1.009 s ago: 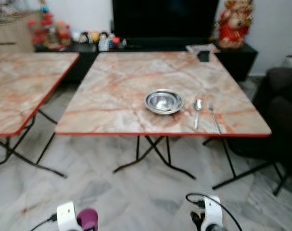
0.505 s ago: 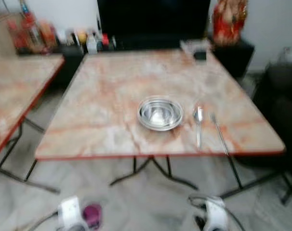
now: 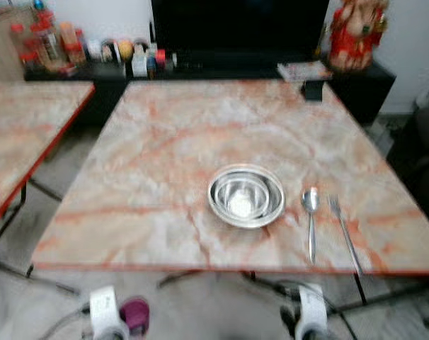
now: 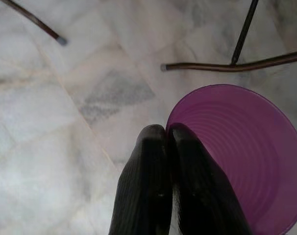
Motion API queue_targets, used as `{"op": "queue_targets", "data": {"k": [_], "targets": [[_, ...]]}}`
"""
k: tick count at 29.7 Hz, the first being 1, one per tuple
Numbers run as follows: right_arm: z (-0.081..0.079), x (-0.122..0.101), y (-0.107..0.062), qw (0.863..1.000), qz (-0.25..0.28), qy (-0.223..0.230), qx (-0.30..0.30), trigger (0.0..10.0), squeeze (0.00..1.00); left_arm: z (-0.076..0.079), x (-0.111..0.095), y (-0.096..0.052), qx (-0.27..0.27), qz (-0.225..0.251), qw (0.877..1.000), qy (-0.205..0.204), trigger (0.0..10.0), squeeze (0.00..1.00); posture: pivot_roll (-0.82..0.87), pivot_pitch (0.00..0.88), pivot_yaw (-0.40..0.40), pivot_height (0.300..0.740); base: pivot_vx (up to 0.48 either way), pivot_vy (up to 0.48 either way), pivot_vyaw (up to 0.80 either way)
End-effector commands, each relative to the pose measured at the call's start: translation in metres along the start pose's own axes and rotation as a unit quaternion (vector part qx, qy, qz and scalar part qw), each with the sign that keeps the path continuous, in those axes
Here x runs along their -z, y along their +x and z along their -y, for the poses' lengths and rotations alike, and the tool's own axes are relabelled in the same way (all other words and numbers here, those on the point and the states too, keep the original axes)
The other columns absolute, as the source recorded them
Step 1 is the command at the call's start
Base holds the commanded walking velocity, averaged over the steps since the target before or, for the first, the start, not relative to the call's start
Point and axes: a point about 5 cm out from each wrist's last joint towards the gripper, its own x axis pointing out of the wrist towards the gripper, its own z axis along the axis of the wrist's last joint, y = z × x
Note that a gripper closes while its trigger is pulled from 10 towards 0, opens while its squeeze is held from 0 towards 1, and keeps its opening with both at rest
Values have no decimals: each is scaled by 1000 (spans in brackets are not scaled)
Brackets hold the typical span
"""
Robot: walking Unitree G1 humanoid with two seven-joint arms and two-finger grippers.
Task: Setting the table
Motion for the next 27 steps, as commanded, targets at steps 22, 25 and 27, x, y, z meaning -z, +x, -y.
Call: {"op": "queue_targets", "data": {"k": [22, 25, 27], "targets": [[-5, 2, 1, 1000, -11, -6, -7, 10000, 0, -4, -2, 0, -4, 4, 1000, 5, 10000, 0, -51, 0, -18, 740, 0, -147, 0], [-5, 2, 1, 1000, -16, -12, -7, 10000, 0, -5, -2, 0, -5, 4, 1000, 6, 10000, 0, -51, 0, -18, 740, 0, -356, 0], [-6, 6, 1, 999, -31, -26, -9, 10000, 0, -5, 0, 0, -4, 1, 1000, 5, 10000, 0, -56, 0, -17, 740, 0, -356, 0]]}}
